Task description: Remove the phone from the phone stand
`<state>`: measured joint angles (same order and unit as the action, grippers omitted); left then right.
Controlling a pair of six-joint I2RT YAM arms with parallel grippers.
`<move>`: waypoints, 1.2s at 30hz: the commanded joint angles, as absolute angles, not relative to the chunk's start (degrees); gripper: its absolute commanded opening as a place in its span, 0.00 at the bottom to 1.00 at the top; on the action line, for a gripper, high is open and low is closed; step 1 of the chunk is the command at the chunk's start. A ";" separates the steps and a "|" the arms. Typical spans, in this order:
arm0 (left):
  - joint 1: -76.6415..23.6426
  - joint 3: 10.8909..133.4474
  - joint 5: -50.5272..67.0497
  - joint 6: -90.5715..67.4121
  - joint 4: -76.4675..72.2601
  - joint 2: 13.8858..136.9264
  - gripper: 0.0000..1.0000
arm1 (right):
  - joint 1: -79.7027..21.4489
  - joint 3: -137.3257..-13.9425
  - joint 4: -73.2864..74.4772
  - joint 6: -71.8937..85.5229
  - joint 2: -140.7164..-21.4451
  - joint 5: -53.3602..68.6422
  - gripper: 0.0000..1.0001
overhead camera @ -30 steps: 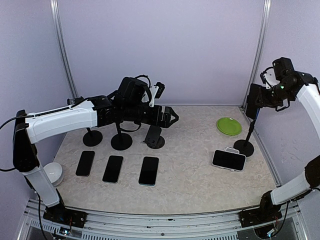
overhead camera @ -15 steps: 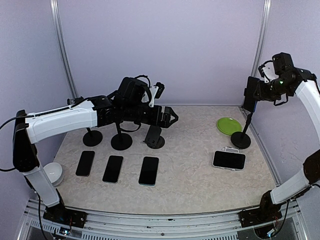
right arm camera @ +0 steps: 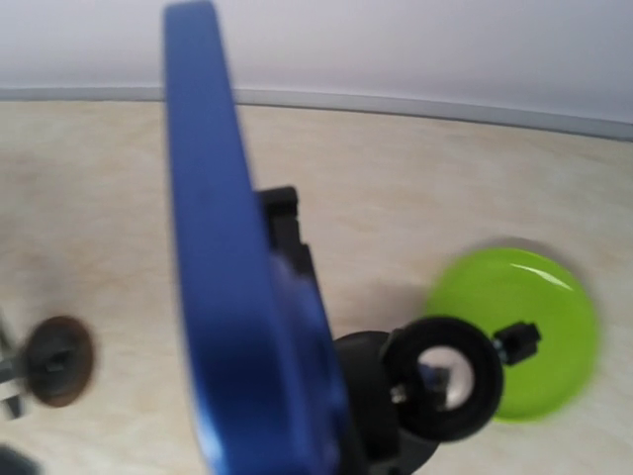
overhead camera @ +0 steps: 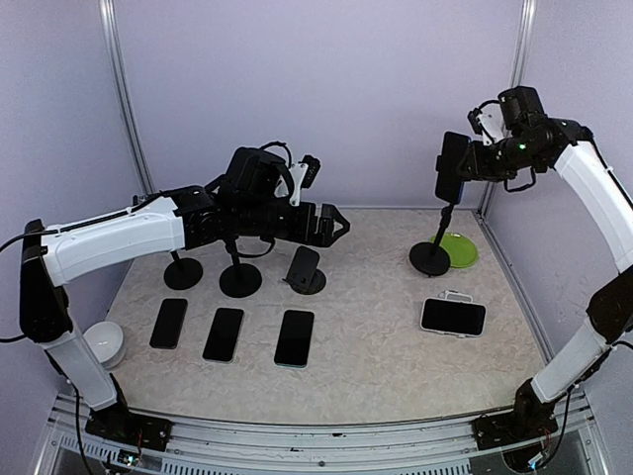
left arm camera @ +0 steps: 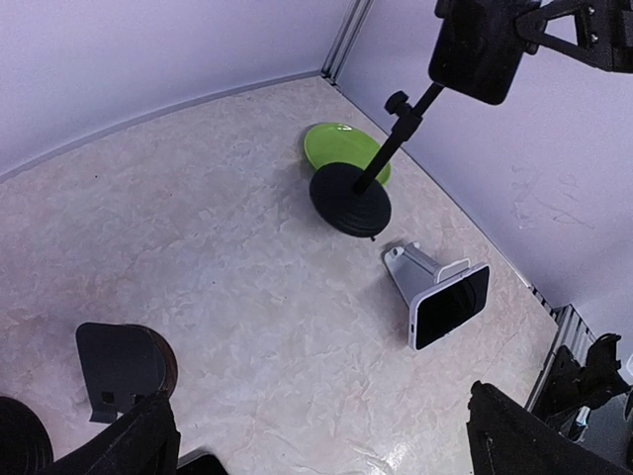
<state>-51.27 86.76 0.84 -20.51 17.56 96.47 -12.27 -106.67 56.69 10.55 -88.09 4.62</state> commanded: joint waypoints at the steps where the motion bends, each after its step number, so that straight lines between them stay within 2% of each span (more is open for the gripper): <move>1: -51.35 86.12 -0.31 -20.47 15.27 93.08 0.99 | -18.25 -111.07 47.28 13.95 -88.02 5.47 0.00; 15: -57.01 84.07 -8.37 -20.83 9.34 92.86 0.99 | -32.06 -103.08 41.94 20.14 -87.00 2.44 0.00; 27: -60.03 85.97 -9.23 -22.39 6.90 97.67 0.99 | -36.72 -95.25 38.38 24.86 -85.60 4.65 0.00; 36: -58.66 84.90 -6.15 -21.36 8.55 97.03 0.99 | -36.83 -83.55 29.76 33.05 -81.75 12.85 0.00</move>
<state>-59.64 84.79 -8.49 -22.02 7.97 97.54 -35.99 -87.07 37.43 26.04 -84.33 5.26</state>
